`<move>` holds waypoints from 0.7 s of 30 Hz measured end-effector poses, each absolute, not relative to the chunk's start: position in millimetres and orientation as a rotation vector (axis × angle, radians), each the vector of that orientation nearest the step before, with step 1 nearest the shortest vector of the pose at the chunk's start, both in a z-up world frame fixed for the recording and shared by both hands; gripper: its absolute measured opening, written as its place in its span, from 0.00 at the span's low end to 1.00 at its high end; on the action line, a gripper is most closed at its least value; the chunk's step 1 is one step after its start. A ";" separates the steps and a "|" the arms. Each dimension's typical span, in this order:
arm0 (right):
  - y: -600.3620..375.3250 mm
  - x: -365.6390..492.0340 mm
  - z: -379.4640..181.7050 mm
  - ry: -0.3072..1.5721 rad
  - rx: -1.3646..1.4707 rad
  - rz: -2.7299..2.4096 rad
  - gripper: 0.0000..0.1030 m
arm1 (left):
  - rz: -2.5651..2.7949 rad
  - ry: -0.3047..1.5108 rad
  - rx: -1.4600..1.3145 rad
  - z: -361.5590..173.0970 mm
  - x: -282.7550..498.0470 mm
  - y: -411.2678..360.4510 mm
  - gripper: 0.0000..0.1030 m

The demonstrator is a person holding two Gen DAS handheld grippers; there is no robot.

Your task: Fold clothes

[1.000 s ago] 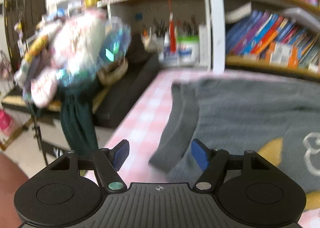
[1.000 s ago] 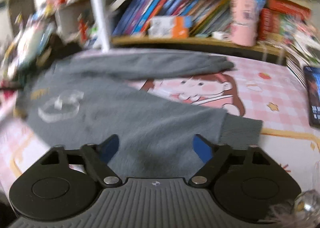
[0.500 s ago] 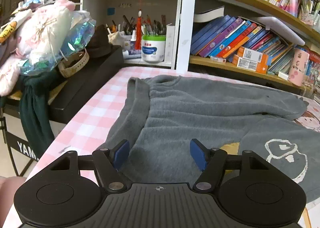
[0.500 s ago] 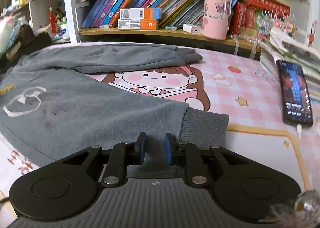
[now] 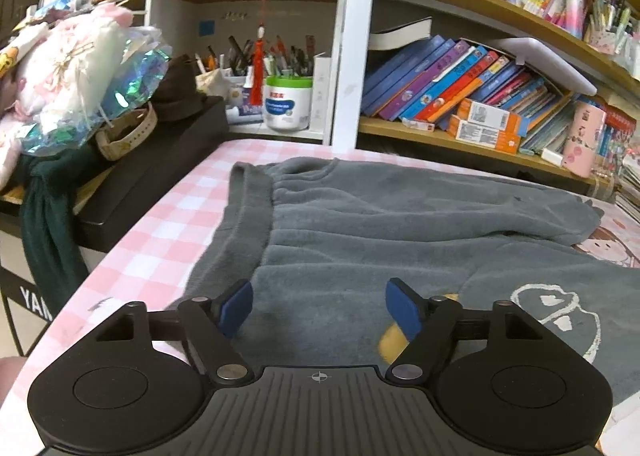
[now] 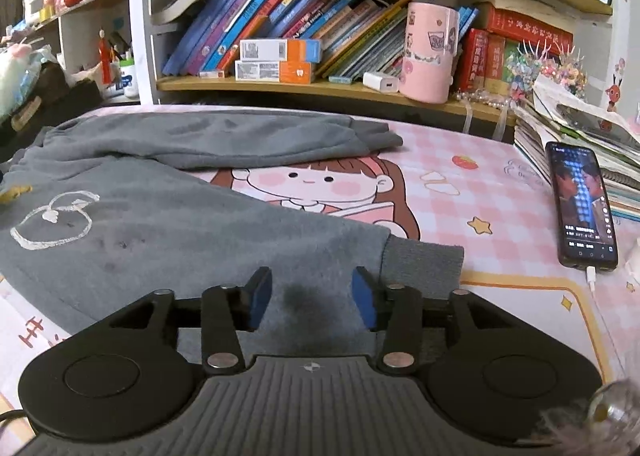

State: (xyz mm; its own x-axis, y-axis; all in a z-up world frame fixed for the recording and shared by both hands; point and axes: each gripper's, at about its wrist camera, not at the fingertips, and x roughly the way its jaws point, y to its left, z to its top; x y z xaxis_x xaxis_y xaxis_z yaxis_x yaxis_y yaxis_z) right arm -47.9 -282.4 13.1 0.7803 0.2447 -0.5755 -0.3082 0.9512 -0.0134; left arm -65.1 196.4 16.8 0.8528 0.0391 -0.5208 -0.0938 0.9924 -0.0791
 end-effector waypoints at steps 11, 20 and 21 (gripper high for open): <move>-280.9 -48.8 12.9 0.601 -0.112 0.307 0.50 | 0.045 0.543 -0.082 17.1 -65.0 186.3 0.78; -277.4 -50.5 11.0 0.598 -0.102 0.330 0.61 | 0.027 0.552 -0.090 13.0 -64.3 182.2 0.84; -277.1 -50.7 11.0 0.596 -0.098 0.334 0.64 | 0.023 0.553 -0.093 12.6 -64.1 181.8 0.84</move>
